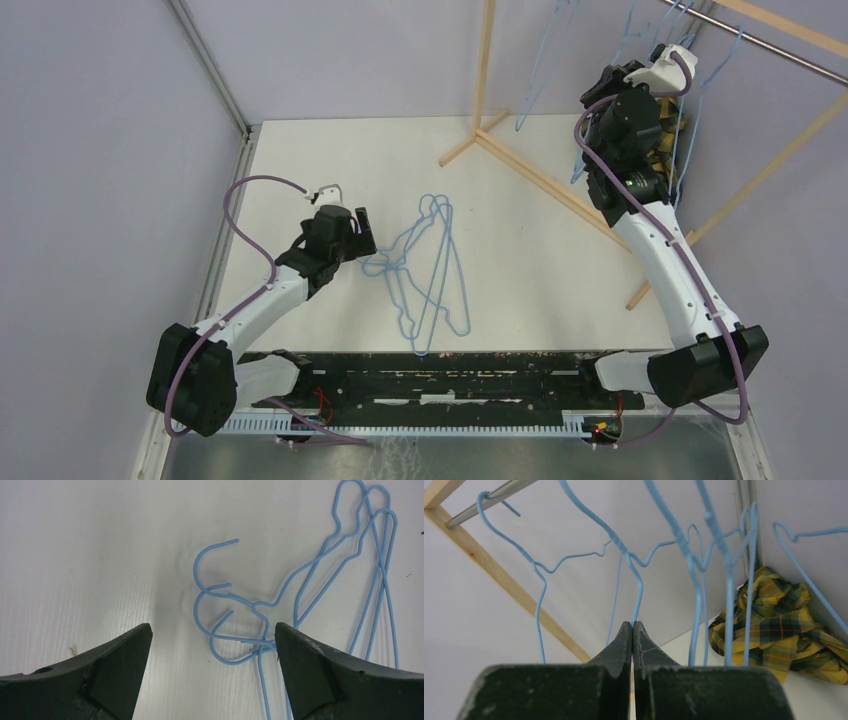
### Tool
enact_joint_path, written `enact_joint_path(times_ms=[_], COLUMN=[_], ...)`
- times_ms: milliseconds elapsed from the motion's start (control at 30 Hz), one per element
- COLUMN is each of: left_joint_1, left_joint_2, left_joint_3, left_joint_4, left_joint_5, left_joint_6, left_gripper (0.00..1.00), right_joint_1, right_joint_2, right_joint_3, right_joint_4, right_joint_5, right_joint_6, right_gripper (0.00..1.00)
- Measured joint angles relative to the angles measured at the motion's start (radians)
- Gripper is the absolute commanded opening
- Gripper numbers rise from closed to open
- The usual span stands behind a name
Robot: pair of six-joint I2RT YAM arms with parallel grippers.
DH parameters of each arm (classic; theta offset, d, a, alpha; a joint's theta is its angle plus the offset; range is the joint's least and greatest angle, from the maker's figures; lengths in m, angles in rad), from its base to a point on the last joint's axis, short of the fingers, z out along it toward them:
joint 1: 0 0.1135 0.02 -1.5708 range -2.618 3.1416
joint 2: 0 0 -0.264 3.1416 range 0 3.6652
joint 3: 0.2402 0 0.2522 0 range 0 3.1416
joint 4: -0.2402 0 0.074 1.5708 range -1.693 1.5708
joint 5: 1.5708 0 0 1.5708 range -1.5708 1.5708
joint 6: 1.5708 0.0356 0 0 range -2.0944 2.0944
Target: Organize the hangers
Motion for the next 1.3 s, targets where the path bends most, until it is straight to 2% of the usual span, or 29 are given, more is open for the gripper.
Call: enact_joint_path(times_ms=[233, 600, 967, 1300], left_joint_1=[0.000, -0.001, -0.008, -0.020], left_joint_2=[0.000, 0.000, 0.000, 0.001], left_joint_3=[-0.001, -0.007, -0.008, -0.009], left_joint_4=[0.001, 0.003, 0.003, 0.004], left_joint_5=[0.001, 0.010, 0.027, 0.028], left_joint_6=[0.000, 0.000, 0.000, 0.000], left_gripper=[1.00, 1.00, 1.00, 1.00], right_joint_1=[-0.040, -0.133, -0.232, -0.270], right_joint_2=[-0.043, -0.198, -0.383, -0.470], right_joint_3=[-0.061, -0.194, -0.286, -0.318], right_joint_4=[0.026, 0.029, -0.049, -0.102], right_joint_5=[0.071, 0.124, 0.144, 0.199], right_joint_6=[-0.012, 0.003, 0.024, 0.044], right_gripper=[0.01, 0.01, 0.01, 0.01])
